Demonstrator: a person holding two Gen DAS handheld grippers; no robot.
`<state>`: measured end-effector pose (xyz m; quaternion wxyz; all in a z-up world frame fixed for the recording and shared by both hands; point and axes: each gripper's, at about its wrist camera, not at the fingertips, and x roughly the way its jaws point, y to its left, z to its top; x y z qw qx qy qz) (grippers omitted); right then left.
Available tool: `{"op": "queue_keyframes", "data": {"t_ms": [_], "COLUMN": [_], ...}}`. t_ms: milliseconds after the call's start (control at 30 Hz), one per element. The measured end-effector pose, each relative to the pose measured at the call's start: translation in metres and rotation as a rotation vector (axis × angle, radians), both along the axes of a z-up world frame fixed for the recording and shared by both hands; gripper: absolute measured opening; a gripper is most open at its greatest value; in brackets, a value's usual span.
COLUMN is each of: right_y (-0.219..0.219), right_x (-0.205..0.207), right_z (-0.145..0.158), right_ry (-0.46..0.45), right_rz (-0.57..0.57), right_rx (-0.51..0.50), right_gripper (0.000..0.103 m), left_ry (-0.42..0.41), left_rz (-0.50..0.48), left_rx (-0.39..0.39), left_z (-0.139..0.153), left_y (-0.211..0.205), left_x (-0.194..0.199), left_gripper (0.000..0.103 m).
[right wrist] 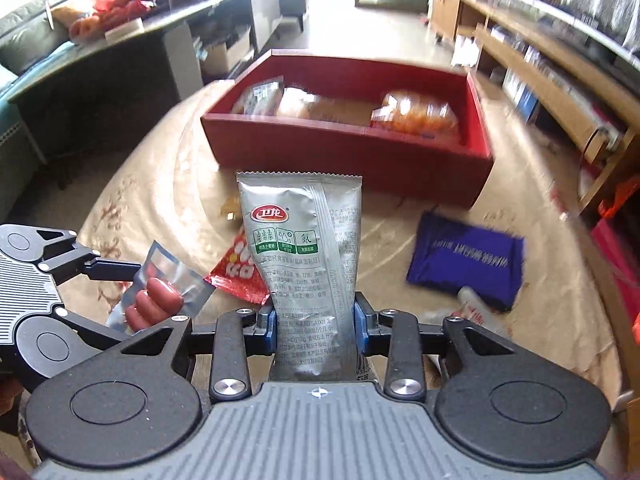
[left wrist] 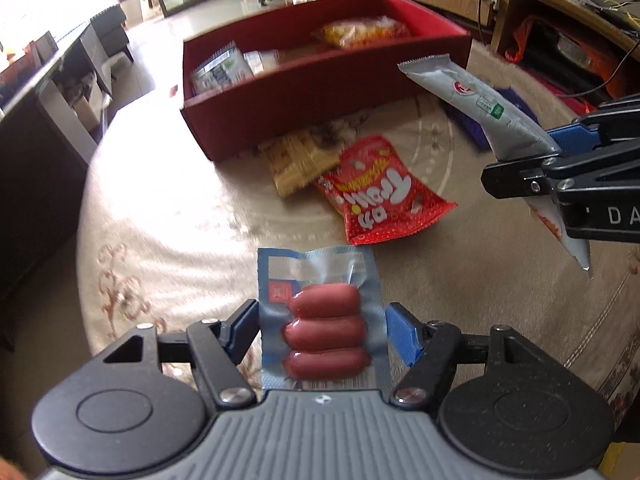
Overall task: Organize snacks
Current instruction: 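Carry the sausage tray and the white packet over the red box with both grippers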
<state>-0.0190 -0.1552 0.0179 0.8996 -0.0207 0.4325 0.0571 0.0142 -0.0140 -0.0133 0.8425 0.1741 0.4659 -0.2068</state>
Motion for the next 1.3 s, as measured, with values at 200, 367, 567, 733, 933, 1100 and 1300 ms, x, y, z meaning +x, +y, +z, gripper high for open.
{"op": "queue_keyframes", "data": {"t_ms": [200,367,567,733,933,1100,1300], "right_y": [0.008,0.005,0.001,-0.003,-0.006,-0.012,-0.018], "right_x": [0.007,0.022,0.028,0.030,0.030,0.033,0.038], "right_z": [0.018,0.023,0.028,0.033,0.039,0.043,0.045], "right_ry": [-0.091,-0.103,-0.128,-0.153,-0.191,-0.216,-0.229], "right_rz": [-0.002,-0.042,-0.088,-0.112,-0.136,-0.179,-0.215], "right_rx": [-0.033,-0.031,-0.051,-0.079,-0.112,-0.141,-0.158], "right_gripper": [0.042,0.042,0.042,0.042,0.042,0.042,0.042], "left_ry": [-0.064,-0.096,-0.117,-0.128,-0.137,-0.156,-0.163], "left_rz": [0.012,0.041,0.072,0.080,0.090,0.095,0.095], "left_rx": [-0.007,-0.027,-0.047,-0.062,-0.088,-0.115,-0.136], "left_z": [0.015,0.025,0.034,0.040,0.048,0.057,0.064], "left_y": [-0.003,-0.003,-0.005,-0.007,-0.006,-0.005,-0.007], "left_x": [0.006,0.016,0.027,0.030,0.033,0.033,0.036], "left_gripper": [0.064,0.064,0.064,0.064,0.064,0.064,0.064]}}
